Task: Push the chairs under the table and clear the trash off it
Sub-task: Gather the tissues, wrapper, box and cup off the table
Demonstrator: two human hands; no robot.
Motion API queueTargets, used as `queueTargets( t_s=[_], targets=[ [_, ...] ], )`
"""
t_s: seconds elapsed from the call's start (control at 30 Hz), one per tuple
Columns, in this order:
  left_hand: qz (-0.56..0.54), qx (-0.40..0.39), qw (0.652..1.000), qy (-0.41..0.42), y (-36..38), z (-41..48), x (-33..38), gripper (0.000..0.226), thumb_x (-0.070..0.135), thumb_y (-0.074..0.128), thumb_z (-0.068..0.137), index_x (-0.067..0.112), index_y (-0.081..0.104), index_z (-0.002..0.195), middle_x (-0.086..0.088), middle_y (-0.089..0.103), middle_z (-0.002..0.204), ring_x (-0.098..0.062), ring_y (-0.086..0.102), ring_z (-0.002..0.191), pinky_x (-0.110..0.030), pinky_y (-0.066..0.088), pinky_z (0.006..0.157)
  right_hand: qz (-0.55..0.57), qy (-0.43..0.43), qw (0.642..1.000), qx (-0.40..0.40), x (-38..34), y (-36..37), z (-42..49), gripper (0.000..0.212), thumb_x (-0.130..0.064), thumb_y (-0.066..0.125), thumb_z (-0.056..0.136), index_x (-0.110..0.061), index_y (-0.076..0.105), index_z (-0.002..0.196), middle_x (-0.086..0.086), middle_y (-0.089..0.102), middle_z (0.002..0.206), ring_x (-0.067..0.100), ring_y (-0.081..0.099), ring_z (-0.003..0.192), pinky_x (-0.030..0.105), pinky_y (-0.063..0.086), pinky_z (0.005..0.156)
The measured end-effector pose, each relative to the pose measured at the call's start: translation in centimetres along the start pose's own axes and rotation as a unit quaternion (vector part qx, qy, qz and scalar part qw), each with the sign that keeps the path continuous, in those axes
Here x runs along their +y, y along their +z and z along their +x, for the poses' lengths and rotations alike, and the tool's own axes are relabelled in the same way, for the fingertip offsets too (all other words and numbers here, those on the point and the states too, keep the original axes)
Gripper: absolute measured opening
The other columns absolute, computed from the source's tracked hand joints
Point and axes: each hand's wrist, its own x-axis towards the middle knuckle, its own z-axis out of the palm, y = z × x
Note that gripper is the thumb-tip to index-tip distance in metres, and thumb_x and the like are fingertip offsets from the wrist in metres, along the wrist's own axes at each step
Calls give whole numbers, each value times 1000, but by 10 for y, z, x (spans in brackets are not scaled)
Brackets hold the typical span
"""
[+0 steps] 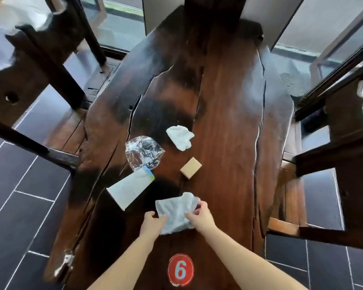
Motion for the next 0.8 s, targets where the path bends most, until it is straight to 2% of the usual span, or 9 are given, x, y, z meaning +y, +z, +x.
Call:
queueTargets(
  t_s=[0.1,0.17,0.23,0.33,0.43,0.5,0.6,0.67,0.8],
  targets=[
    [11,-36,999,26,13,11,8,34,20,61,88,6,58,118,-12,63,116,-24,62,102,-35,53,85,21,21,999,-31,-4,14,3,50,-24,67,85,-15,40,126,3,58,104,16,60,95,23,51,71],
    [11,-58,997,43,17,10,19,16,18,61,89,13,61,103,-7,64,106,-16,60,91,-26,51,72,47,9,998,-43,-8,14,2,23,-21,66,86,-16,55,106,2,61,96,13,61,88,19,49,65],
    [4,-68,996,49,17,14,30,10,19,61,89,14,61,97,-8,64,100,-15,59,87,-27,51,71,105,-10,993,-51,-15,8,1,8,-20,65,88,-18,59,93,2,65,91,11,64,83,19,54,64],
    [-3,-79,994,79,11,16,50,20,21,53,94,7,59,106,-13,63,103,-17,60,85,-26,51,65,171,-28,984,-40,-30,-7,3,20,-24,66,88,-19,61,106,6,68,105,19,67,97,37,58,86],
    [-40,-62,986,148,1,23,80,19,22,51,95,5,57,103,-3,59,86,-8,53,71,-14,41,51,209,-69,975,-30,-64,-22,15,22,-20,67,87,-19,64,109,6,70,107,21,67,99,37,56,87],
    [-73,-55,980,177,-7,26,108,14,22,55,93,11,55,101,3,57,85,-8,53,75,-14,41,56,211,-91,973,-8,-93,-32,29,21,-17,67,86,-15,66,107,8,69,112,22,66,98,33,55,80],
    [-101,-65,971,209,-21,42,153,19,15,61,89,14,53,106,4,60,91,-8,57,84,-15,45,60,218,-102,970,35,-129,-44,56,23,-15,67,85,-8,62,106,19,66,110,24,64,95,42,54,83],
    [-91,-54,967,234,-28,58,180,20,7,59,88,11,54,107,0,62,92,-13,59,87,-16,48,64,220,-91,968,77,-151,-49,74,19,-14,63,88,-13,60,107,9,66,107,22,64,99,37,55,83],
    [-67,-5,974,215,-29,104,220,29,7,54,90,10,53,119,-5,58,110,-19,55,103,-33,51,88,175,-65,974,127,-179,-52,112,30,-21,61,91,-18,53,120,-1,60,111,18,60,102,28,53,83]
  ],
)
